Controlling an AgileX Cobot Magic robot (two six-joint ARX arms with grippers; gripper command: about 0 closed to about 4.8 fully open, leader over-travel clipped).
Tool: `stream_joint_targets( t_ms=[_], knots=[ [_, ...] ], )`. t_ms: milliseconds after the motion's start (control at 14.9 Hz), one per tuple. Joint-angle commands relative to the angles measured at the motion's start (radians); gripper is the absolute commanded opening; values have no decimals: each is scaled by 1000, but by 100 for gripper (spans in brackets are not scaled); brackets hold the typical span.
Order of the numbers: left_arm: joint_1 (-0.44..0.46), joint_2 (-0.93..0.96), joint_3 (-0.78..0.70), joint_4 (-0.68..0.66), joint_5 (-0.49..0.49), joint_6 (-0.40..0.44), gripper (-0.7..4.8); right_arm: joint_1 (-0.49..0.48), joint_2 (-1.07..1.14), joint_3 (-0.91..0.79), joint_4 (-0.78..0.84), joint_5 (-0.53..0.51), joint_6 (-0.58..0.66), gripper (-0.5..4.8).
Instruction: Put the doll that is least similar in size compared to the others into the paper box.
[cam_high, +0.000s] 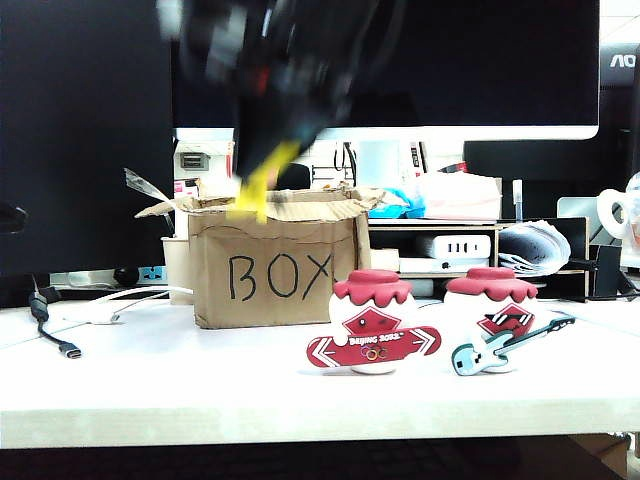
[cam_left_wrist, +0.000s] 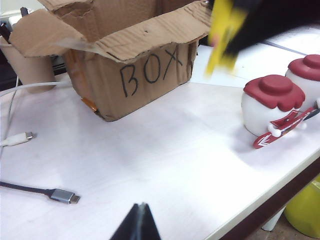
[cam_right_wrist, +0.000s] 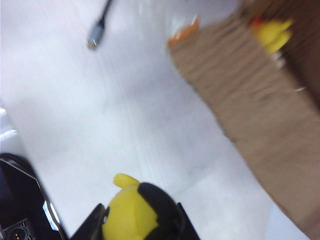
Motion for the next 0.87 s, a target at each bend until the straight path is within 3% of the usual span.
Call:
stream_joint_targets(
  t_ms=[67, 335, 535, 870],
  knots=[
    [1, 0, 1, 13, 1, 0, -5, 1, -109, 10, 5, -2, 4, 35],
    [1, 0, 1, 13, 1, 0, -5, -42, -158, 10, 192, 5, 0, 35],
    [1, 0, 1, 13, 1, 0, -5, -132, -95, 10, 442, 3, 0, 35],
    [1, 0, 1, 13, 1, 0, -5, -202, 177, 240, 413, -14, 5, 35]
  ],
)
